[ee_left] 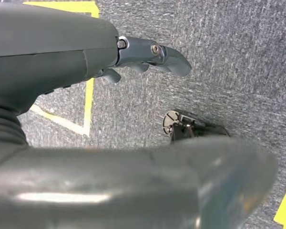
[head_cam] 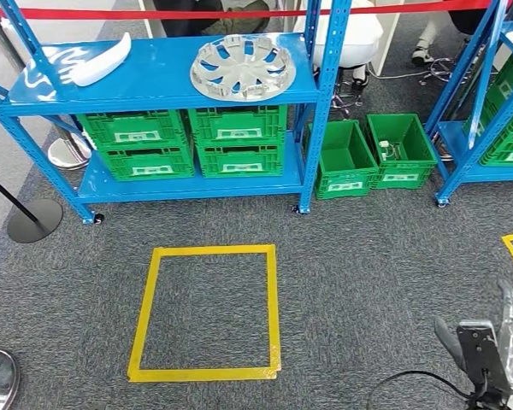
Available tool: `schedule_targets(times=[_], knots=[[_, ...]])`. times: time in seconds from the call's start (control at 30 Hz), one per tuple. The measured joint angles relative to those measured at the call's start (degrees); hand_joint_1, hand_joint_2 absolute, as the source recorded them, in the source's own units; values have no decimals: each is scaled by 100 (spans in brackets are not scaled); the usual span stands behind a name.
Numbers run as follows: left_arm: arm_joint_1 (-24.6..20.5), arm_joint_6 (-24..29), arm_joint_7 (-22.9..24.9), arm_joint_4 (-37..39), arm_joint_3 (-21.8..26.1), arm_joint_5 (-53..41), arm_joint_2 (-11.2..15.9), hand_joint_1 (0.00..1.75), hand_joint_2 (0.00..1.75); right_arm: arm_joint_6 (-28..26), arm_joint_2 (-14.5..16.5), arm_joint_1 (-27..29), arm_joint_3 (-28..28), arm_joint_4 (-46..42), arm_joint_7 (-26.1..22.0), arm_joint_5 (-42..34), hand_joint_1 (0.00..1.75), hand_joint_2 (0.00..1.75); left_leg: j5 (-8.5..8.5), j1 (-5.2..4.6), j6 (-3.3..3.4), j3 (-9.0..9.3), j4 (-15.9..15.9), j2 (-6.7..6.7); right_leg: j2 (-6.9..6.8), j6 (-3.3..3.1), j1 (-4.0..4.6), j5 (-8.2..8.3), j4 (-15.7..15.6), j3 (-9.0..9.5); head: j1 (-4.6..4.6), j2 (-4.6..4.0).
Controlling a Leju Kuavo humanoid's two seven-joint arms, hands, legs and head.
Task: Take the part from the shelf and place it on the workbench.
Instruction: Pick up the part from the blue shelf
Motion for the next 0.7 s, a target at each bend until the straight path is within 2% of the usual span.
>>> schedule_targets(times=[0.17,0.4,0.7], knots=[[3,-84,104,0,-62,-127,70,0,0,218,-684,-151,399,-384,476,207,0,175,2,-6,5,-5,0,0,3,11,-5,7,-1,0,3,0],[-2,-151,222,0,-126,-266,147,0,0,464,-1661,-528,1611,-564,1154,724,0,175,15,-9,15,-6,1,0,0,16,-10,16,-1,-2,2,0],[-7,-127,298,1,-127,-365,191,0,0,792,-2391,-991,3119,-629,1665,879,0,175,7,-23,34,-27,29,-1,-2,37,-27,31,-7,-9,0,0]])
